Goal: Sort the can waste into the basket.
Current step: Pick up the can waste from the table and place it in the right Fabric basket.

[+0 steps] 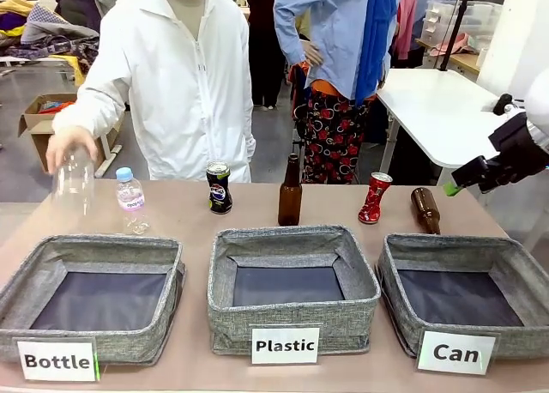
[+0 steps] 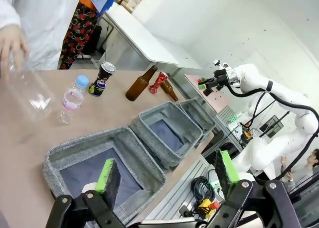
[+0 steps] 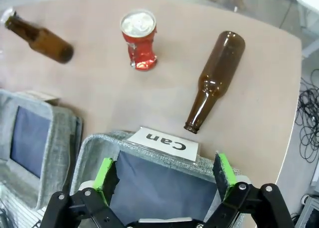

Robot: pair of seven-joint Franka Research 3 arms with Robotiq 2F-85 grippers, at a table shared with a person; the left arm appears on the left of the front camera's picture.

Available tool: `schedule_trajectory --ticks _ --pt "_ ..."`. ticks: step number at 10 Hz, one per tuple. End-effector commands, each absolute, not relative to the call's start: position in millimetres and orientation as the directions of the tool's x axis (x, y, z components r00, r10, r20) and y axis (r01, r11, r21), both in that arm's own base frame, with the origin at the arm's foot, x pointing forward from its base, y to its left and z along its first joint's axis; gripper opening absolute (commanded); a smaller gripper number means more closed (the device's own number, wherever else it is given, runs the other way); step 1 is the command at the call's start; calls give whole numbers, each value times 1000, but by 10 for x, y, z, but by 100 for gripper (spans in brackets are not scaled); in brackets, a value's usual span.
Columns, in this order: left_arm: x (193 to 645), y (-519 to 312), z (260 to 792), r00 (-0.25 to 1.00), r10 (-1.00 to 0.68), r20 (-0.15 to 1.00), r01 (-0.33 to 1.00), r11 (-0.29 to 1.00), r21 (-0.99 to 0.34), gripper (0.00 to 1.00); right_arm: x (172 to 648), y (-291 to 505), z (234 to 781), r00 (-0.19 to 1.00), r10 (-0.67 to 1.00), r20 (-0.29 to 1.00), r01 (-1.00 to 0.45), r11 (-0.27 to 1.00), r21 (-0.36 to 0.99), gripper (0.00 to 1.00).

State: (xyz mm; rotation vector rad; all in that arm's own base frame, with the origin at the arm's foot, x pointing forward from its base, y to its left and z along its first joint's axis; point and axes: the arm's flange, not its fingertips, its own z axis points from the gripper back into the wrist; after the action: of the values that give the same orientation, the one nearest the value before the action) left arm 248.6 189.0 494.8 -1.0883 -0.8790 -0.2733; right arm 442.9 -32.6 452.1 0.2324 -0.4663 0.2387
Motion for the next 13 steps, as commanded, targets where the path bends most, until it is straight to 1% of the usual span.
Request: schedule_trajectory --ticks 1,2,3,5,6,7,8,9,10,13 --pt "2506 1904 4963 623 215 752 614 463 -640 100 4478 -295 4546 813 222 538 -323 941 99 100" --pt "2506 1904 4963 623 215 752 614 463 -640 100 4681 -313 4455 767 309 562 -401 915 45 100" --pt "2506 1904 4963 623 215 752 614 463 -640 100 4892 -379 4360 709 393 586 -511 859 43 100" --pt "2506 1904 4963 623 215 752 614 463 -640 100 5147 -499 4168 526 519 674 -724 689 36 100" --pt "2506 1904 4963 623 215 752 614 463 -640 100 5273 -547 4048 454 551 700 -786 618 24 100" --pt "2506 1904 4963 623 215 752 614 463 -640 100 5427 -575 3887 414 583 699 -833 552 33 100" --pt "2506 1904 4963 623 215 752 614 463 -640 100 5581 -624 3708 384 589 712 -892 436 121 100" --pt "2506 1904 4963 623 215 752 614 463 -640 100 5717 -719 3555 411 602 685 -886 442 143 100" --pt "2506 1904 4963 623 215 752 614 463 -640 100 5824 -797 3437 436 577 691 -878 443 184 100" --pt "2506 1904 4963 623 215 752 614 463 -640 100 6128 -985 3171 393 512 764 -908 349 233 100"
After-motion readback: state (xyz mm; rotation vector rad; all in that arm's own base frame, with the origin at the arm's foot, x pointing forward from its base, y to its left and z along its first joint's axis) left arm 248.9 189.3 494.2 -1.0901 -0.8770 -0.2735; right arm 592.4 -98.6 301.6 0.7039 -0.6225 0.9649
